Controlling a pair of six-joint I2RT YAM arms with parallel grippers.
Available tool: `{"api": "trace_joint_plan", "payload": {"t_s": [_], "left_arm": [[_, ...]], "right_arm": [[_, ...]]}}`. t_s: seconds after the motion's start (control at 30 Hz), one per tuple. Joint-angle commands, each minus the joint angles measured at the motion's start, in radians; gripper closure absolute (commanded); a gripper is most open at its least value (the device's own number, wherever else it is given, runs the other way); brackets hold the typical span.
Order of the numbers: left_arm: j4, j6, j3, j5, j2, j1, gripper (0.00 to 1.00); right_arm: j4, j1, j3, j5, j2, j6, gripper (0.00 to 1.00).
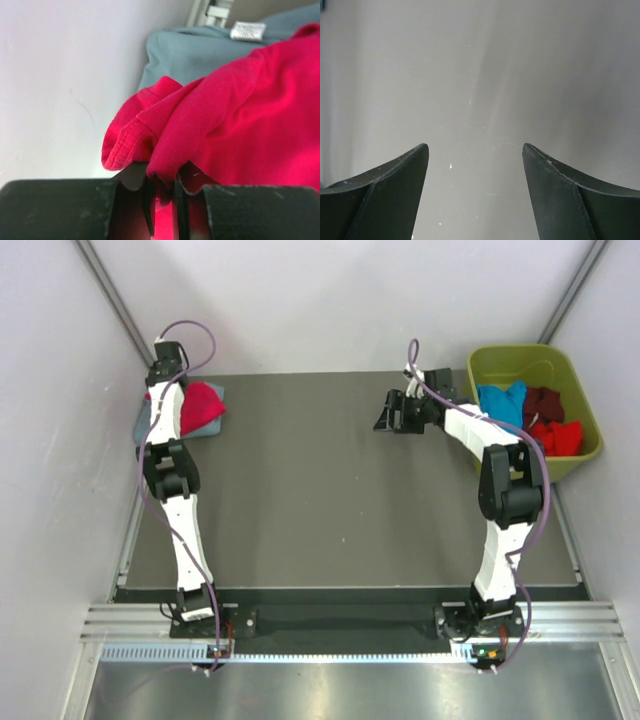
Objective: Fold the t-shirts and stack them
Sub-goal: Neatly place the folded tshirt to the corner
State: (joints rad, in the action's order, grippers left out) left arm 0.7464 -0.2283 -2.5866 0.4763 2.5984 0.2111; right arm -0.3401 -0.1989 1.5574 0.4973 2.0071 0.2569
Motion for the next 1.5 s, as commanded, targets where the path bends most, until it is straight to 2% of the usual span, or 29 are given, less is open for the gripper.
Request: {"api": "trace_joint_plan", "payload": {"t_s": [0.0,0.3,0.63,0.73,0.87,0.9,0.93,1.0,1.1,1.2,1.23,1.3,1.37,1.47], "left_arm": [[-0.157,-0.045,-0.069,0.088,0.028,0.001,1.00],[-0.321,-0.146,-0.101,0.169,0.084,0.004,1.00],[-0.459,-0.221,-0.070,0.165,0.078,0.004,1.00],[-0.456,-0.214,-0.057,0.173,0.078,0.002,0.95],[-0.463,-0.184,-0.047,0.157,0.075,-0.004,0.45],[-0.473,-0.181,-0.047,0.160,0.074,-0.007,0.16],[-0.478,-0.184,-0.049,0.153,0.066,-0.013,0.09],[-0.490,-0.178,-0.053,0.148,0.049,-0.035,0.03],[-0.478,-0.164,-0.021,0.102,-0.018,-0.085,0.01],[-0.498,-0.131,0.204,0.029,-0.193,-0.151,0.01],[-0.460,-0.090,0.256,0.001,-0.277,-0.167,0.02],[-0.385,-0.053,0.365,-0.056,-0.360,-0.203,0.06],[-0.271,-0.005,0.449,-0.120,-0.397,-0.207,0.18],[-0.237,0.040,0.567,-0.119,-0.448,-0.208,0.21]], "right_arm": [[0.019,-0.023,-0.007,-0.002,-0.039,-0.025,0.24],[0.013,-0.027,-0.020,-0.014,-0.051,-0.036,0.23],[0.013,-0.033,-0.019,-0.014,-0.044,-0.038,0.23],[0.016,-0.037,-0.010,-0.014,-0.039,-0.036,0.23],[0.016,-0.039,-0.014,-0.013,-0.037,-0.035,0.23],[0.016,-0.039,-0.016,-0.009,-0.036,-0.034,0.23],[0.016,-0.042,-0.016,-0.008,-0.034,-0.034,0.23],[0.018,-0.042,-0.014,-0.009,-0.031,-0.034,0.23],[0.018,-0.043,-0.010,-0.008,-0.030,-0.034,0.22],[0.019,-0.043,-0.005,-0.014,-0.028,-0.034,0.22],[0.019,-0.043,-0.003,-0.014,-0.028,-0.036,0.22],[0.019,-0.042,0.000,-0.016,-0.027,-0.038,0.22],[0.019,-0.042,0.004,-0.017,-0.027,-0.039,0.22],[0.024,-0.042,0.009,-0.013,-0.019,-0.036,0.22]]}}
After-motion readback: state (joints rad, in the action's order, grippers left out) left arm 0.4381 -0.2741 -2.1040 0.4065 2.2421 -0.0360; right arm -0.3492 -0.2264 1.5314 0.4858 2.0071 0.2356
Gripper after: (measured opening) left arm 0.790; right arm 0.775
